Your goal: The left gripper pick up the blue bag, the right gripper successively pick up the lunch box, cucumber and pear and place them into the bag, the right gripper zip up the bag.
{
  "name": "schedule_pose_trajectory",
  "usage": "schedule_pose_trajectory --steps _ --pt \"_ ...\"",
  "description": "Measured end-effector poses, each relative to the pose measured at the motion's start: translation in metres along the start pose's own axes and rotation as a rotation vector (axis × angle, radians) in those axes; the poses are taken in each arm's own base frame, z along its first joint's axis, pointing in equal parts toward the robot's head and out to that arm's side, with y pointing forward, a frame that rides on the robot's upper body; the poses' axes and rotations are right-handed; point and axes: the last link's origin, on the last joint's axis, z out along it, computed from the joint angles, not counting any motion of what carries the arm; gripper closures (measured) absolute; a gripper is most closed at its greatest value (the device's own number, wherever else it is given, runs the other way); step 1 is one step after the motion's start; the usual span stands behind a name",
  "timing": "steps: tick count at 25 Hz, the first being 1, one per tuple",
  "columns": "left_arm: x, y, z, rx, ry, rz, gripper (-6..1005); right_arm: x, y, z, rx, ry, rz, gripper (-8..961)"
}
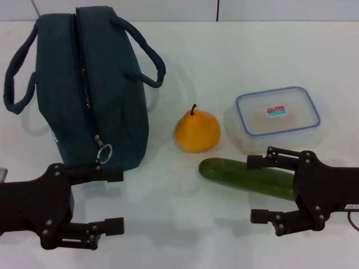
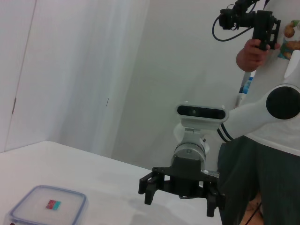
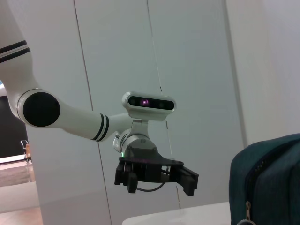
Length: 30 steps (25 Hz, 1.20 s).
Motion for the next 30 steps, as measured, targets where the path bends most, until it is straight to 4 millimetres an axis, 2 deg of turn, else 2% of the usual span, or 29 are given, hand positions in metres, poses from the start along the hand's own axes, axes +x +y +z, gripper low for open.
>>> schedule_pose_trajectory --steps 14,21,24,30 --pt "0.003 -0.003 -0.005 0.039 0.026 0.023 173 -0.001 -0.001 0.000 0.001 -0.008 0.000 66" --pt "0.025 -0.013 -0.047 0.358 0.281 0.104 183 -0.003 -0.003 -0.003 0.038 -0.032 0.000 66" --pt "0.034 -0.025 -0.058 0.458 0.353 0.072 187 -0.003 -0.004 -0.004 0.046 -0.034 0.001 66" --pt "0.051 -0.068 -0.074 0.629 0.389 -0.153 196 -0.004 -0.005 -0.005 0.074 -0.063 0.000 67"
